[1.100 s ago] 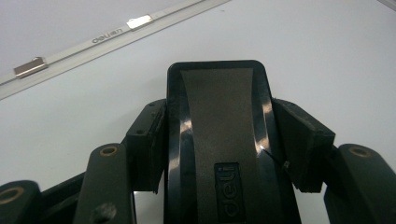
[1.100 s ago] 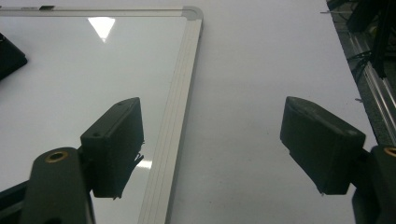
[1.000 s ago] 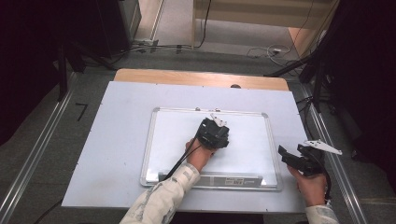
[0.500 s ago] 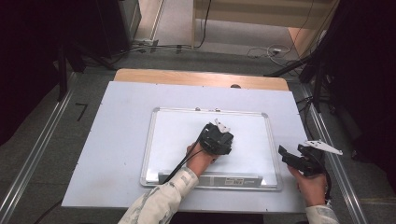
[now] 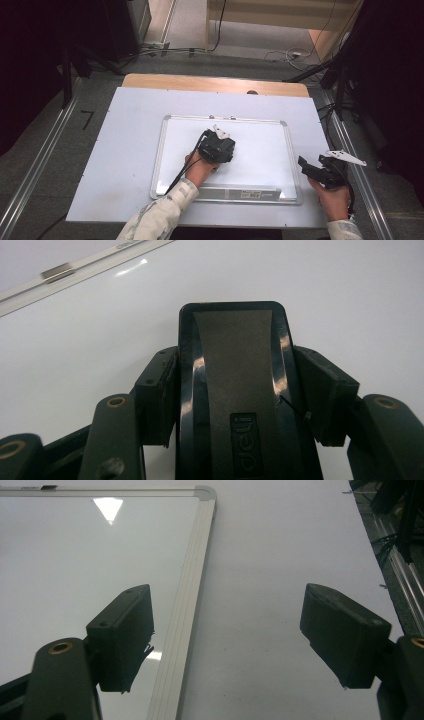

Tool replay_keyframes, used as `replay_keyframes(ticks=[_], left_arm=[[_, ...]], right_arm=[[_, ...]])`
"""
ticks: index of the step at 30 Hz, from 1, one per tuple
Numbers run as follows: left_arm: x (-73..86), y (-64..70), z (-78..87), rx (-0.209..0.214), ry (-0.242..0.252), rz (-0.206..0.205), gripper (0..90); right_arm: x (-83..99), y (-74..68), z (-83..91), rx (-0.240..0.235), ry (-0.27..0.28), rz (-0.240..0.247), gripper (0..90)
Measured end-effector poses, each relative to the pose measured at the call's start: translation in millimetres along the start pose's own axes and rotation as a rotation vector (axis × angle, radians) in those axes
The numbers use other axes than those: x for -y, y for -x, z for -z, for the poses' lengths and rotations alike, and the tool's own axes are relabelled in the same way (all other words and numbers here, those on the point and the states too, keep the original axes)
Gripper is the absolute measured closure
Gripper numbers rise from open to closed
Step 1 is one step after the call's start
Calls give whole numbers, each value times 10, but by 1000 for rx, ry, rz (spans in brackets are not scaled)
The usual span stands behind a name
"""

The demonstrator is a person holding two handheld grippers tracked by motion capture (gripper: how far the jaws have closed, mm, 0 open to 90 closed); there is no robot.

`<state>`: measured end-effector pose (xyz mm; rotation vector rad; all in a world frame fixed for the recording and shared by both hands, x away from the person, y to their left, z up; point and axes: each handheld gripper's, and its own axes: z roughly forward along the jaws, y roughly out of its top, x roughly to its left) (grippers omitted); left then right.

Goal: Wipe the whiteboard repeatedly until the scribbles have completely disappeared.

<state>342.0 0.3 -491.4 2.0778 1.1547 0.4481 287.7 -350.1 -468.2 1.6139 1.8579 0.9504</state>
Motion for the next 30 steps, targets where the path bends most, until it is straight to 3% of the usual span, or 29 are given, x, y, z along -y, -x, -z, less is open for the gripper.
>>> replay_keyframes(ticks=[9, 13, 21, 30], left_arm=[[35, -318, 61, -61, -4, 45, 400], [15, -392, 44, -80, -2, 64, 400], [-71, -372, -36, -110, -7, 78, 400], [-162, -219, -140, -98, -7, 67, 400]], right_arm=[[1, 1, 0, 1, -1, 0, 201], [1, 0, 0, 1, 1, 1, 201], [-1, -3, -4, -1, 0, 2, 202], [-6, -11, -12, -2, -4, 1, 202]])
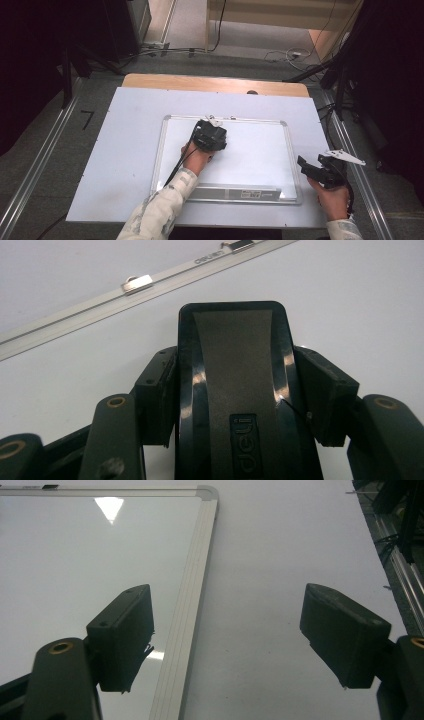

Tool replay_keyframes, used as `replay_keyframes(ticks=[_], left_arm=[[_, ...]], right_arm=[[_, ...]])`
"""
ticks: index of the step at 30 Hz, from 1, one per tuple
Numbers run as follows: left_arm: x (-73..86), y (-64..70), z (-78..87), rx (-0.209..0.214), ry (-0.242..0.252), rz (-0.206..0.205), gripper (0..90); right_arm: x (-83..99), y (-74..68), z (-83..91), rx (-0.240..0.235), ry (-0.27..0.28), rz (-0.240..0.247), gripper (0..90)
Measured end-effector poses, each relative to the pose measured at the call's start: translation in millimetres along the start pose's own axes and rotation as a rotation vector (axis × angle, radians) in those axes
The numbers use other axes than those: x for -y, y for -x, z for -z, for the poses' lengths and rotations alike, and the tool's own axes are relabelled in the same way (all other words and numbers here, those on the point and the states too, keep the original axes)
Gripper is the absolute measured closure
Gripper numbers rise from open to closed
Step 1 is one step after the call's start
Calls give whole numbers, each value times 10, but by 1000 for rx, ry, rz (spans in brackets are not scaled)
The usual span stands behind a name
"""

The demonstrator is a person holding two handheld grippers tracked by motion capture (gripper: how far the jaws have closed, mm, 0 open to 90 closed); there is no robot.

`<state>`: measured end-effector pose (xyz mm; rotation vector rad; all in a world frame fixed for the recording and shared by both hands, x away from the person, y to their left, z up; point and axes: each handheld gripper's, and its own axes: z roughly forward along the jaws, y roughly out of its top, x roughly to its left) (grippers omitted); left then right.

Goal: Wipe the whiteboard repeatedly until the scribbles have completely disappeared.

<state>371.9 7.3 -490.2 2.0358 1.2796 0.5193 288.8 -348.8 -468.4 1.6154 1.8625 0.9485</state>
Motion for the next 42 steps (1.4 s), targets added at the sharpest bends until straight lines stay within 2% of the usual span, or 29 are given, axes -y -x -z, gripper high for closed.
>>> replay_keyframes(ticks=[6, 11, 19, 33, 39, 42], left_arm=[[7, 78, 4, 19, 1, -16, 401], [45, 113, 48, 50, -9, -53, 400], [117, 136, 132, 77, -17, -65, 399], [182, 122, 203, 79, -7, -47, 396], [150, 84, 330, 83, 47, -16, 397], [140, 62, 385, 82, 54, -12, 396]], right_arm=[[2, 8, 3, -3, 3, 0, 202], [1, 6, 7, -4, 2, -3, 202], [6, 11, 13, -3, 1, -1, 202], [17, 23, 21, 2, -1, -9, 202], [18, 19, 19, 1, -3, -9, 202], [19, 15, 17, 2, -2, -4, 202]])
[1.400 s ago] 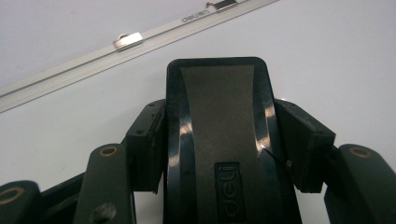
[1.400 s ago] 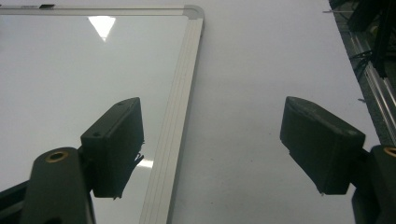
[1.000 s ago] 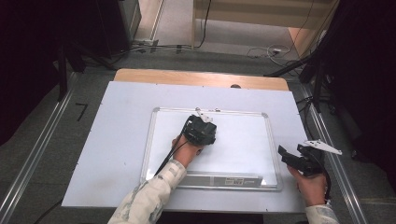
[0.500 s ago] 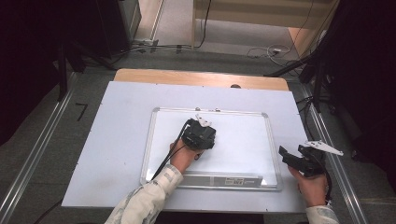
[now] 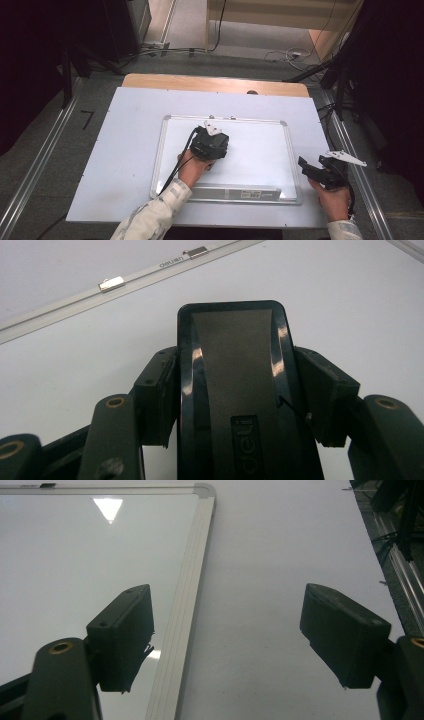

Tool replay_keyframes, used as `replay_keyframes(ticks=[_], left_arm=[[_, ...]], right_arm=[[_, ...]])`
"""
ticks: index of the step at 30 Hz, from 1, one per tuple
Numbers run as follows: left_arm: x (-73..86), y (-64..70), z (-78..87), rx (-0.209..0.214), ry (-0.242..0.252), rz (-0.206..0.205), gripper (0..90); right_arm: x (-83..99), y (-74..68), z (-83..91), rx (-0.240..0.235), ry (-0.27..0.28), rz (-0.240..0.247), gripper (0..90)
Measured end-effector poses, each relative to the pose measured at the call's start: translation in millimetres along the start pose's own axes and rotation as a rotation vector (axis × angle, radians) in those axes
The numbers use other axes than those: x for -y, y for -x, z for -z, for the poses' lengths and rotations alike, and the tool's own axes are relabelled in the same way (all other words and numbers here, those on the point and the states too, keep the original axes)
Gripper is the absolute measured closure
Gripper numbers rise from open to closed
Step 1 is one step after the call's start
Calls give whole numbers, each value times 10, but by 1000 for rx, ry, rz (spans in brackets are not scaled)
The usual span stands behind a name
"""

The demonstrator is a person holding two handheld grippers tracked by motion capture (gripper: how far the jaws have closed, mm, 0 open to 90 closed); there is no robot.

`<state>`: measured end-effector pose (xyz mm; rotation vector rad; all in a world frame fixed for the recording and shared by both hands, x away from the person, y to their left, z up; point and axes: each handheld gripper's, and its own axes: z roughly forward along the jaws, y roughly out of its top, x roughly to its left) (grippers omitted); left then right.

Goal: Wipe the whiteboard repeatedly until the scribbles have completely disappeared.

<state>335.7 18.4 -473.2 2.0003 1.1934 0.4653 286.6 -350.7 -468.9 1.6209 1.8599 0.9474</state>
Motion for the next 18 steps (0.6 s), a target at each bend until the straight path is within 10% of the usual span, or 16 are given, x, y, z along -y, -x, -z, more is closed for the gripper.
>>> replay_keyframes(ticks=[18], left_arm=[[10, -209, 357, -89, 58, 49, 396]], right_arm=[[-11, -11, -6, -7, 5, 4, 202]])
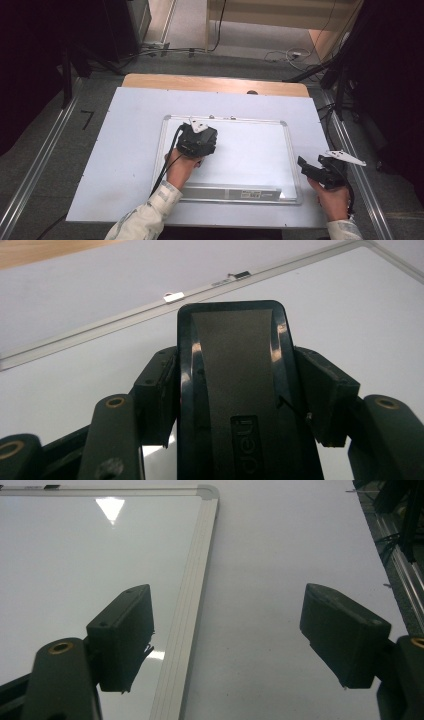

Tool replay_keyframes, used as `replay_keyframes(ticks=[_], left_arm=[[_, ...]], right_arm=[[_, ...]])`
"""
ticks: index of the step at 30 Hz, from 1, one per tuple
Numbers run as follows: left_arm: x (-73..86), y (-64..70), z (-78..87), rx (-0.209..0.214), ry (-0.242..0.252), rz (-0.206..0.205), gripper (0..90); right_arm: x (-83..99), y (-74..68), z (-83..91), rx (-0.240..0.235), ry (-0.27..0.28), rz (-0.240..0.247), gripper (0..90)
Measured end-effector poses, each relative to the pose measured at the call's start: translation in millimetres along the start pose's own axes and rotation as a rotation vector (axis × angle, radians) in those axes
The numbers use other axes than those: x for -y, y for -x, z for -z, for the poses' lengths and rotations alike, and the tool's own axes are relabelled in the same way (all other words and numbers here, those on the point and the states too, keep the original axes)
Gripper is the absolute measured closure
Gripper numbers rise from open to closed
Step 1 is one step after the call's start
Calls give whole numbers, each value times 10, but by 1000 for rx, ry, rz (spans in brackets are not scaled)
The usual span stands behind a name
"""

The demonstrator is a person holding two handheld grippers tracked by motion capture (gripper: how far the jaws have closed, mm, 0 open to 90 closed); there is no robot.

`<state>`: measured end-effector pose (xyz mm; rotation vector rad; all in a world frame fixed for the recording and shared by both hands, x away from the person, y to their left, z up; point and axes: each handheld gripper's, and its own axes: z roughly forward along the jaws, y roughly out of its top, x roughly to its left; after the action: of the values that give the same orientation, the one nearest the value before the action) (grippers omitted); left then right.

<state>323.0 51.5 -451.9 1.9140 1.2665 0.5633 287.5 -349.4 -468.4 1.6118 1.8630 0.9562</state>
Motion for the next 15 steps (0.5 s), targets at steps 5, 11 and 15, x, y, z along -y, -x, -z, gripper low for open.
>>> replay_keyframes(ticks=[5, 11, 15], left_arm=[[43, -105, 75, -33, 7, 27, 396], [122, -206, 136, -58, 8, 64, 396], [187, -277, 183, -70, 6, 88, 396]], right_arm=[[-7, -13, -8, -2, -3, 0, 202], [-17, -27, -27, -3, -8, 3, 202], [-23, -45, -39, -4, -10, 5, 202]])
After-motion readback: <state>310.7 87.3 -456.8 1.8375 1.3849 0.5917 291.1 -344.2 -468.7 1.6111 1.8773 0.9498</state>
